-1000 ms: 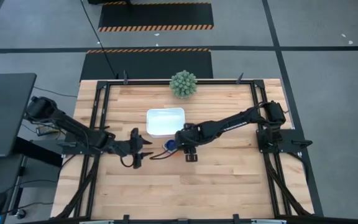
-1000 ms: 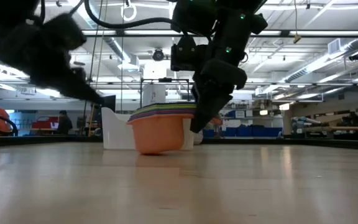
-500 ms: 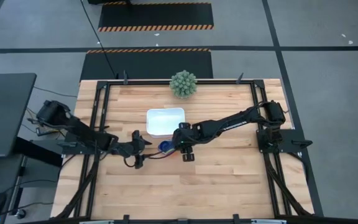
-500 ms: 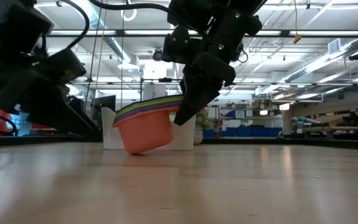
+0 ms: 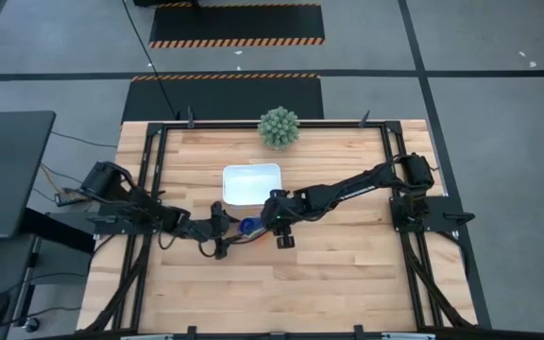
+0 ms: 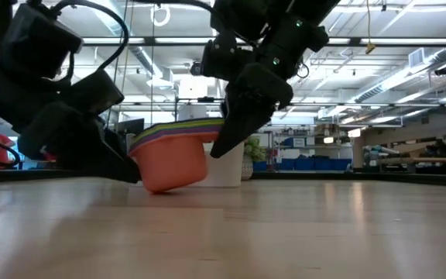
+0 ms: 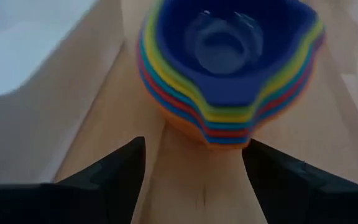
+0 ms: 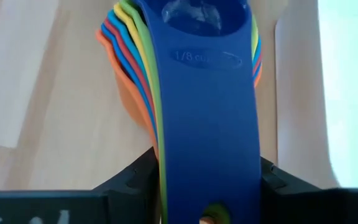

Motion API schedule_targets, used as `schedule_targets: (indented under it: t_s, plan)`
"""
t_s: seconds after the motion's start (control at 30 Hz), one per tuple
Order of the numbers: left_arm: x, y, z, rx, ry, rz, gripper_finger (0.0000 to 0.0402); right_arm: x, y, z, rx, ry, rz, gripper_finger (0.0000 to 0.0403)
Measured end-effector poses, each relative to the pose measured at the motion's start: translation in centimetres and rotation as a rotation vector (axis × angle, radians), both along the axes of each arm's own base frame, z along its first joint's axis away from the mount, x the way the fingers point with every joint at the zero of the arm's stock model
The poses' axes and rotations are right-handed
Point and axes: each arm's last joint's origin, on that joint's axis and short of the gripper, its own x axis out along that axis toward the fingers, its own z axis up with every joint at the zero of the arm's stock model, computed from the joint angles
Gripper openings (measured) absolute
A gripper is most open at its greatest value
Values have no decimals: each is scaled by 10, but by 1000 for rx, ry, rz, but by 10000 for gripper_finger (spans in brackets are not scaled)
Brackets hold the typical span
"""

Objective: Nest measuring cups in basket
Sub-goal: Put the stacked measuring cups into the white bin

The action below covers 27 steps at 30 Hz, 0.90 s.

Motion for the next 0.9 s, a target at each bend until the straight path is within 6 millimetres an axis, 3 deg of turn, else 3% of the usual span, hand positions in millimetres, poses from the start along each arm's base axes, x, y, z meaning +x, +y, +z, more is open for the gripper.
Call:
schedule_targets:
  t_s: [0.47, 0.9]
  plan:
    - [14, 5, -1, 5, 17, -41, 274, 0, 8, -3, -42, -44, -38, 153]
    - [9, 15, 22, 33, 22, -59, 246, 1, 11, 2, -127, -60, -41, 154]
